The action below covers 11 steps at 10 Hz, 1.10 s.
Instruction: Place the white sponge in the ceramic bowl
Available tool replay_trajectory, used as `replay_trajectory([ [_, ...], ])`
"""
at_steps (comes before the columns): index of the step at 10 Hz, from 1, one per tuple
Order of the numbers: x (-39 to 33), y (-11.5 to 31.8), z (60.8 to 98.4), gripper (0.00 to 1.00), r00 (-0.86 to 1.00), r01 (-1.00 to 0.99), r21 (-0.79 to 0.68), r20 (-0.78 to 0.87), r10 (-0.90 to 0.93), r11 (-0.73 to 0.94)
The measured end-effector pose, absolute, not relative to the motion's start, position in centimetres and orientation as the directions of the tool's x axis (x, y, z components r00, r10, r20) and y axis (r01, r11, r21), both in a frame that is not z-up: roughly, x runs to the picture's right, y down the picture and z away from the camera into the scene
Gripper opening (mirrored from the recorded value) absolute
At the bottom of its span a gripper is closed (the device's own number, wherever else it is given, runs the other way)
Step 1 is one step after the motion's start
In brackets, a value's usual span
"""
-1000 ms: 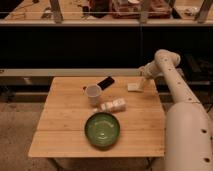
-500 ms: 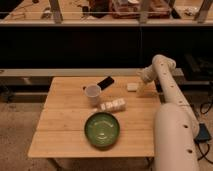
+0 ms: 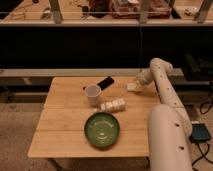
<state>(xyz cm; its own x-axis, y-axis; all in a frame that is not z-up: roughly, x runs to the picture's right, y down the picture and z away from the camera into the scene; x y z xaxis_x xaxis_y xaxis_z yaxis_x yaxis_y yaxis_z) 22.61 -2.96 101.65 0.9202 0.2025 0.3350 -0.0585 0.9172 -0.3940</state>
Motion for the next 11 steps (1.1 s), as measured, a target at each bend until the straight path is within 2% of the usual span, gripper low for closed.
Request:
replay_trajectory([
  [1,22.09,-3.15,101.93,0.61,0.919,-0.050,-0.397,0.341,0.198,0.916],
  [3,22.63,-2.98,101.98,0.78,0.922,-0.061,-0.404,0.327,0.206,0.913],
  [4,22.94,-2.98,101.90,0.80,0.923,-0.065,-0.403,0.324,0.209,0.913],
  [11,22.69,-3.01,101.96,0.80,0.922,-0.064,-0.404,0.325,0.208,0.913],
])
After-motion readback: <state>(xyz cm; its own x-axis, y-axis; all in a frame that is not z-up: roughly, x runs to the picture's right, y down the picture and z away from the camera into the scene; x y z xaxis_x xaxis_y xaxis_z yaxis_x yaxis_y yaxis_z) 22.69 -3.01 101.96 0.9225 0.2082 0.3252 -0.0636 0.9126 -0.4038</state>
